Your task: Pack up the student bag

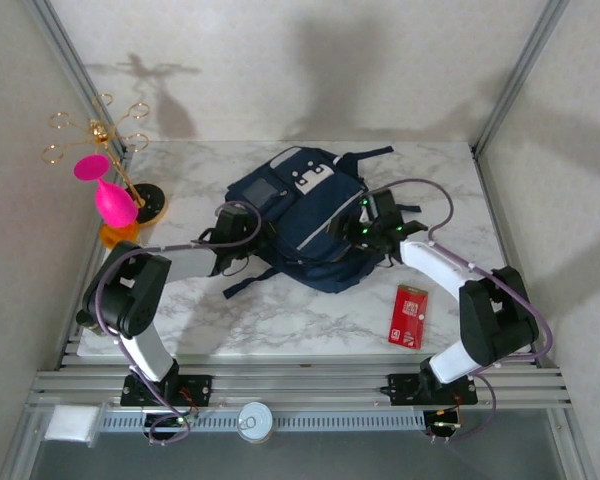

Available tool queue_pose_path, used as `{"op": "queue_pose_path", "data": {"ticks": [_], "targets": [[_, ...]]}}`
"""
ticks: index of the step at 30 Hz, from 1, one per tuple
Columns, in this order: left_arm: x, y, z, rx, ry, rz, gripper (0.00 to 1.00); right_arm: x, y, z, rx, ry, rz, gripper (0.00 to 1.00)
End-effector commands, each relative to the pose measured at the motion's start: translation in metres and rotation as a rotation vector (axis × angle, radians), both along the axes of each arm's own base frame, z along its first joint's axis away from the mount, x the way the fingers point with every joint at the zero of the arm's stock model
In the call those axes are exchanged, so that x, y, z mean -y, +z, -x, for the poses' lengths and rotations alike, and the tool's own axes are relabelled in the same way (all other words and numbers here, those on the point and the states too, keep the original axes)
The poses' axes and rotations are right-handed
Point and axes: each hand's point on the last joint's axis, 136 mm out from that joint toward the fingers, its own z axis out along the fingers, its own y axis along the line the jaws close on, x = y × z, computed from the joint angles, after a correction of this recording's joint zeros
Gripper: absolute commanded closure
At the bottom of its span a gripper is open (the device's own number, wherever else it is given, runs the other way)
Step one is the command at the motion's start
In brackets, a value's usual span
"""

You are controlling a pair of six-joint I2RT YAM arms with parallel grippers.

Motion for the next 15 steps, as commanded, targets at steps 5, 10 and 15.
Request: {"op": "queue_pose_path", "data": {"ticks": [5, 10, 15], "targets": [[0.084, 0.017, 0.057, 0.003, -0.121, 0.243, 0.38, -0.009, 0.054, -0.027, 0.08, 0.09, -0.142, 0.27], [0.065, 0.039, 0.043, 0.043, -0.074, 0.124, 0.34, -0.005, 0.01, 0.011, -0.047, 0.055, -0.169, 0.23], [0.074, 0.058, 0.041, 0.056, -0.088, 0.166, 0.32, -0.029, -0.003, 0.028, -0.07, 0.134, -0.288, 0.26]]}}
